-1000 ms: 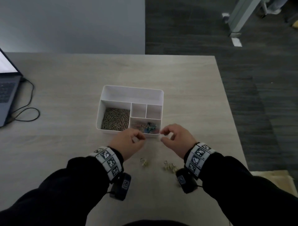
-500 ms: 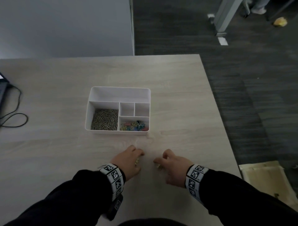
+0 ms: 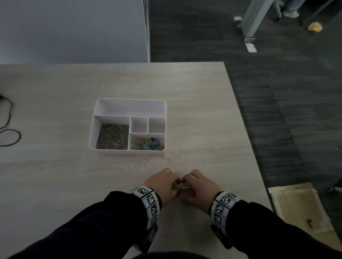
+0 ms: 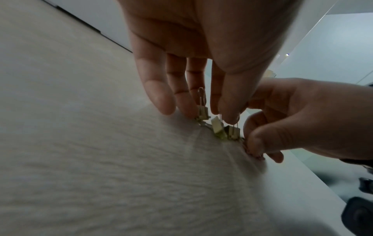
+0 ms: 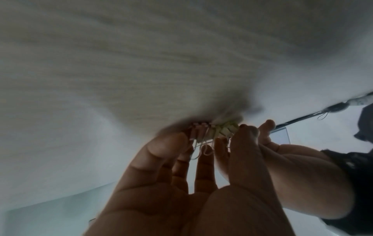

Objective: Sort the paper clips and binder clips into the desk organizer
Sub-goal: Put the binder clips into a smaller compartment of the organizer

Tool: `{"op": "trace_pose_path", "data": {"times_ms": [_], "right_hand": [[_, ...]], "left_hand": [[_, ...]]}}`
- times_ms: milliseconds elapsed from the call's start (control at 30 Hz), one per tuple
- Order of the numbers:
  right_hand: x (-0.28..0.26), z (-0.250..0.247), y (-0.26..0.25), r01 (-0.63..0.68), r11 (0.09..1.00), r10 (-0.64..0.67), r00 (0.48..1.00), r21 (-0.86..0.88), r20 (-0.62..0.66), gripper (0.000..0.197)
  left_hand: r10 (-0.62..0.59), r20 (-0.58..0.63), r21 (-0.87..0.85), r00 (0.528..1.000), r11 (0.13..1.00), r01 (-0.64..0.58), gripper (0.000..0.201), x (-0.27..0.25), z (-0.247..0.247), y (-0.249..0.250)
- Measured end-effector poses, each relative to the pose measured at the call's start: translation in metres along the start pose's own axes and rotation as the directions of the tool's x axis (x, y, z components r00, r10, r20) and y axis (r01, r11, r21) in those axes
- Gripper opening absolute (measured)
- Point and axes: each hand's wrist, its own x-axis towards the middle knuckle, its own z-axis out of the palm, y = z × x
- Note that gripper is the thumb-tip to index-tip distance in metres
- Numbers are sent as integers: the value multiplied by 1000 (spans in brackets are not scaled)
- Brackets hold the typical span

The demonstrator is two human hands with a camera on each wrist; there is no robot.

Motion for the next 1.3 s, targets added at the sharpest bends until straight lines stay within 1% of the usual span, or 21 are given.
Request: {"op": "trace_pose_path", "data": {"times_ms": [67,133,267,367,467,500,600,633,700,767,833,900,967,1000,1033,1067,1100,1133,1200,1233,1300], "right_hand": [[-2,-1,5,13,999,-11,999,-52,33,47],[-1,-3,7,21,997,-18,999,-77,42,34],[8,-2,7,58,996,-57,998,-70,23,20],[19,1,2,80,996,-80,997,-40,-8,20],[32,-2,-8,88,996,-89,996,-24,-9,19],[36,-4,-12,89,996,-89,996,-20,-14,19],[46,-12,-26,77,995,-70,993,64,-99,14],[48,-16,-32,75,992,-60,988,106,-140,12],[57,-26,-46,87,980,-46,973,177,-226,7],[65,-40,-63,110,958,-29,955,263,-296,4],[74,-53,-78,143,929,-15,935,340,-353,9],[81,-62,-86,154,910,10,919,384,-393,11],[85,-63,-84,155,921,-1,918,357,-397,12],[84,-62,-81,157,941,-38,929,299,-368,13],[80,-59,-78,166,963,-96,948,213,-304,15],[74,-54,-74,185,976,-161,967,111,-195,22],[66,-48,-70,217,976,-216,975,9,-51,33],[57,-39,-67,262,962,-254,962,-77,100,44],[38,-20,-61,346,918,-265,898,-192,351,59],[31,-11,-58,381,896,-252,860,-230,443,61],[22,3,-53,434,859,-236,806,-272,542,50]], "left_hand": [[16,2,-2,1000,1000,-16,24,2,0,0],[20,-12,-8,1000,1000,-20,22,2,-2,-3],[-5,-81,-63,997,998,0,19,-2,-9,-21],[-45,-120,-130,992,991,29,17,-10,-18,-37],[-140,-163,-273,977,958,91,8,-21,-27,-49],[-185,-180,-347,966,931,113,6,-24,-31,-52],[-329,-260,-602,908,791,114,21,-32,-48,-60],[-363,-286,-647,887,756,100,23,-33,-57,-61],[-401,-343,-695,850,717,58,18,-32,-75,-66],[-424,-409,-704,808,710,16,13,-29,-91,-69],[-449,-449,-707,772,707,0,11,-23,-101,-74],[-445,-460,-692,769,722,4,9,-20,-105,-75],[-416,-477,-641,774,767,18,7,-19,-103,-75],[-395,-492,-603,776,798,24,6,-20,-100,-75],[-375,-507,-568,776,822,26,6,-22,-96,-75],[-362,-517,-547,776,837,26,7,-23,-91,-75],[-354,-523,-534,775,845,27,9,-25,-86,-75],[-352,-520,-523,778,852,36,12,-27,-80,-77],[-354,-488,-512,797,856,67,10,-31,-69,-78],[-357,-470,-513,807,855,80,8,-34,-65,-79],[-374,-442,-526,816,844,102,7,-38,-58,-80]]}}
